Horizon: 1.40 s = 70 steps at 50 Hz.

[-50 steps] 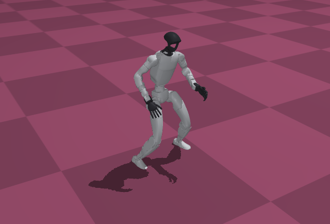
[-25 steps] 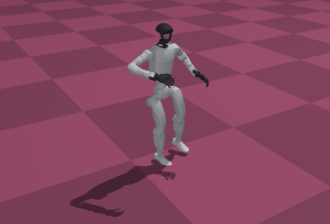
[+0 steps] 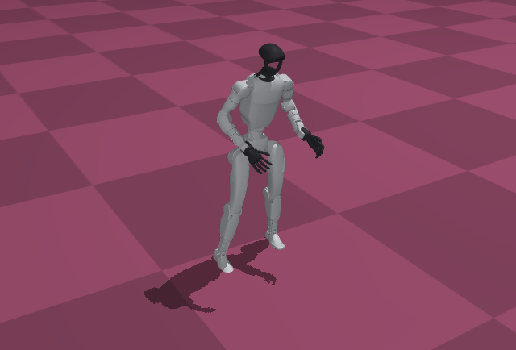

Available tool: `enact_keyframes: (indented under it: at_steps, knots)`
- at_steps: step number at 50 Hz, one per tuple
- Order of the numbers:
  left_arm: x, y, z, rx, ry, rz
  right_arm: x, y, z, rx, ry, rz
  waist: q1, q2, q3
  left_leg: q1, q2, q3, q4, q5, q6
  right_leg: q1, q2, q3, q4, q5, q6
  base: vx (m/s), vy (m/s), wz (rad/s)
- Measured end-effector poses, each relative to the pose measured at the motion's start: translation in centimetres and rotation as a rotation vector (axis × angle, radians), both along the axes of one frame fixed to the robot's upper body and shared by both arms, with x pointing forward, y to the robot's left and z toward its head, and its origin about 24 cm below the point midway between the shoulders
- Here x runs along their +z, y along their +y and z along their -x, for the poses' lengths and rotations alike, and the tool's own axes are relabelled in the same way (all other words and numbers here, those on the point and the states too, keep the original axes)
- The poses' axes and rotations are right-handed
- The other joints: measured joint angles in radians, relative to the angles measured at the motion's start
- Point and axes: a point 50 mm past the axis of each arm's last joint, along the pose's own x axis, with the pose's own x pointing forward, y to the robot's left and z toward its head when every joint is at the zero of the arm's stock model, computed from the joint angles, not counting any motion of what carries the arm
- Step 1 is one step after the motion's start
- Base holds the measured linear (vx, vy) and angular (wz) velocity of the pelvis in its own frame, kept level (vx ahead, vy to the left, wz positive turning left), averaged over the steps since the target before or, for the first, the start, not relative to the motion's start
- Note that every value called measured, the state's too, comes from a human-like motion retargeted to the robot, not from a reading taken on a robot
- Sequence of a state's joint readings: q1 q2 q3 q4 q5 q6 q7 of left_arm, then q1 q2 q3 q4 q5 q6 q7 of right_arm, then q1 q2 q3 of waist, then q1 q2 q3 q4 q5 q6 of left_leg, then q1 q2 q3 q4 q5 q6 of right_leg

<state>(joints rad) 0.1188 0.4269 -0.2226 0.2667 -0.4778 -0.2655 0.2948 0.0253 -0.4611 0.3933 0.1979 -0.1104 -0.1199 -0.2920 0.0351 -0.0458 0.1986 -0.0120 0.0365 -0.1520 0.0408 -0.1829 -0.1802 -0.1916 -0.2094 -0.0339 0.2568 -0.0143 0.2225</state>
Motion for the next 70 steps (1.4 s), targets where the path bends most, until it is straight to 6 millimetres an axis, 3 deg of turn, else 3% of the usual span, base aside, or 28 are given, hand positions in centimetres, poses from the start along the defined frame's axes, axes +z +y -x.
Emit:
enact_keyframes:
  at_steps: [3,8,15,18,22,26,31,34,36,38,40,42,45,48,50,53,55,56,58,60,62,63,65,67,70]
  knots:
    - [0.4,0.2,-1.3,-0.070,0.007,-0.130,-0.6,0.0,-0.5,-0.012,0.016,0.030,0.002,-0.031,0.012,0.003,-0.020,0.010,-0.018,-0.004,-0.006,0.038,-0.031,-0.022,-0.078,0.018,0.018,-0.14,0.17,-0.08]
    - [0.6,2.7,-3.4,-0.137,0.081,-0.357,-4.3,-0.4,0.9,0.095,0.201,0.219,0.045,-0.086,0.041,0.007,-0.041,0.053,-0.009,-0.015,-0.004,0.052,-0.030,0.036,-0.137,0.036,0.020,-0.11,0.13,-0.37]
    - [0.6,5.2,-3.2,0.033,0.096,-0.296,-8.7,-2.6,5.0,-0.040,0.511,0.060,0.047,-0.118,0.049,0.036,-0.034,0.080,-0.042,-0.001,0.001,0.055,-0.011,0.071,-0.160,0.071,0.036,-0.03,0.05,-0.25]
    - [0.6,4.9,-3.3,0.010,0.091,-0.297,-9.2,-3.9,6.7,-0.037,0.552,0.110,0.037,-0.121,0.043,0.019,-0.025,0.085,-0.008,-0.013,-0.014,0.063,-0.009,0.051,-0.171,0.085,0.039,0.00,-0.02,0.04]
    - [1.6,3.1,-4.4,-0.185,0.064,-0.372,-8.9,-5.7,7.8,0.051,0.585,0.227,0.017,-0.121,0.043,0.013,-0.033,0.068,-0.004,-0.014,-0.018,0.070,-0.024,0.030,-0.166,0.069,0.039,-0.01,-0.01,0.22]
    - [4.1,1.9,-5.2,-0.396,-0.035,-0.579,-5.5,-7.6,6.5,0.199,0.463,0.389,-0.009,-0.106,0.049,0.027,-0.028,0.057,-0.035,0.002,-0.015,0.066,-0.028,-0.001,-0.138,0.054,0.039,0.00,-0.05,0.18]
    - [9.2,2.0,-3.8,-0.387,-0.321,-0.880,5.1,-8.7,3.1,0.225,-0.054,0.615,-0.058,-0.079,0.063,0.035,-0.013,0.054,-0.089,0.029,-0.028,0.036,-0.031,-0.056,-0.095,0.028,0.035,-0.01,-0.10,0.10]
    - [12.2,2.2,-2.2,-0.299,-0.480,-0.874,11.2,-7.6,3.2,0.184,-0.366,0.630,-0.073,-0.059,0.091,0.027,0.007,0.058,-0.123,0.038,-0.032,-0.006,-0.037,-0.108,-0.033,-0.024,0.021,-0.03,-0.18,0.04]
    - [13.4,1.9,-1.1,-0.256,-0.550,-0.823,13.7,-6.4,4.0,0.172,-0.516,0.596,-0.070,-0.041,0.118,0.004,0.016,0.062,-0.119,0.037,-0.031,-0.036,-0.049,-0.156,0.009,-0.059,0.010,-0.07,-0.21,0.14]
    - [13.9,1.5,-0.3,-0.230,-0.592,-0.768,14.9,-5.3,5.0,0.173,-0.602,0.536,-0.063,-0.024,0.161,-0.046,0.016,0.061,-0.055,0.019,-0.033,-0.065,-0.076,-0.220,0.071,-0.091,-0.001,-0.11,-0.23,0.26]
    - [14.0,1.2,0.1,-0.181,-0.600,-0.708,14.8,-4.8,5.3,0.131,-0.606,0.466,-0.038,-0.004,0.205,-0.095,0.016,0.050,-0.034,0.039,-0.019,-0.108,-0.094,-0.259,0.109,-0.105,-0.032,-0.18,-0.27,0.10]
    - [14.2,1.0,0.3,-0.159,-0.588,-0.651,13.8,-4.4,4.7,0.107,-0.533,0.393,-0.016,0.007,0.257,-0.182,-0.002,0.037,0.074,0.030,0.005,-0.176,-0.120,-0.250,0.195,-0.129,-0.066,-0.20,-0.31,0.14]
    - [14.2,0.4,1.3,-0.177,-0.569,-0.525,11.5,-2.4,3.2,0.150,-0.444,0.250,0.016,0.026,0.303,-0.379,-0.016,0.026,0.406,-0.097,0.024,-0.320,-0.134,-0.173,0.406,-0.231,-0.119,-0.17,-0.35,-0.10]
    - [12.5,-0.4,1.6,-0.128,-0.523,-0.329,9.9,1.9,-0.2,0.264,-0.431,0.213,0.058,0.048,0.311,-0.572,0.030,0.040,0.755,-0.262,0.026,-0.527,-0.104,-0.106,0.704,-0.361,-0.171,-0.06,-0.39,-0.77]
    - [10.2,-0.9,1.3,-0.133,-0.432,-0.279,9.9,5.4,-1.8,0.401,-0.444,0.254,0.067,0.044,0.321,-0.622,0.063,0.061,0.945,-0.326,-0.035,-0.606,-0.114,-0.084,0.914,-0.419,-0.178,0.17,-0.43,-0.67]
    - [9.8,-0.8,-1.0,-0.122,-0.412,-0.334,15.1,8.4,-2.6,0.565,-0.617,0.272,0.107,0.000,0.317,-0.595,0.089,0.083,0.991,-0.337,-0.021,-0.644,-0.098,-0.055,1.039,-0.487,-0.229,0.20,-0.56,-0.57]
    - [11.7,-0.8,-1.9,-0.027,-0.520,-0.320,20.7,8.1,-0.9,0.546,-0.872,0.175,0.164,-0.053,0.265,-0.531,0.117,0.112,0.886,-0.295,0.022,-0.632,-0.051,-0.048,1.002,-0.503,-0.247,0.27,-0.72,-0.92]
    - [12.8,-0.7,-1.7,0.042,-0.583,-0.264,22.7,7.2,0.8,0.509,-0.988,0.090,0.188,-0.097,0.209,-0.484,0.137,0.140,0.768,-0.227,0.052,-0.614,-0.015,-0.051,0.924,-0.481,-0.247,0.41,-0.81,-1.00]
    - [14.0,-0.3,-0.1,0.132,-0.640,-0.180,25.3,5.0,4.5,0.473,-1.148,0.018,0.167,-0.164,0.145,-0.317,0.158,0.195,0.549,-0.047,0.062,-0.458,0.000,-0.110,0.768,-0.407,-0.189,0.63,-0.86,-0.41]
    - [13.8,-0.3,0.0,0.141,-0.585,0.132,26.3,3.2,5.9,0.467,-1.136,0.071,0.119,-0.225,0.040,-0.180,0.169,0.276,0.229,0.240,0.144,-0.301,0.087,-0.151,0.435,-0.215,-0.163,0.56,-0.97,-0.08]
    - [14.4,-0.1,0.9,0.094,-0.625,-0.052,25.7,1.4,5.7,0.496,-0.988,0.199,0.017,-0.244,-0.036,-0.101,0.099,0.244,0.101,0.363,0.119,-0.098,0.147,-0.143,0.096,0.106,-0.059,0.48,-0.97,0.64]
    - [14.3,-0.9,0.9,-0.006,-0.628,-0.071,24.6,0.4,5.4,0.487,-0.862,0.246,-0.021,-0.254,-0.062,-0.086,0.041,0.195,0.087,0.366,0.095,-0.019,0.168,-0.086,-0.053,0.281,0.003,0.41,-1.06,0.77]
    - [13.5,-2.0,0.6,-0.150,-0.585,-0.106,21.5,-1.9,4.6,0.430,-0.596,0.303,-0.054,-0.236,-0.096,-0.080,-0.002,0.126,0.131,0.328,0.019,0.083,0.256,0.066,-0.228,0.499,0.039,0.33,-1.20,0.43]
    - [11.9,-3.3,0.0,-0.248,-0.506,-0.116,17.8,-4.2,4.1,0.371,-0.358,0.390,-0.058,-0.179,-0.118,-0.093,-0.040,0.185,0.168,0.330,0.028,0.111,0.252,0.153,-0.233,0.483,0.039,0.23,-0.82,0.06]
    - [9.9,-5.1,-1.0,-0.344,-0.421,-0.122,12.5,-7.2,4.4,0.277,-0.093,0.463,-0.004,-0.061,-0.099,-0.082,-0.073,0.320,0.114,0.388,0.073,0.098,0.183,0.091,-0.138,0.386,0.012,0.15,-0.58,-0.59]
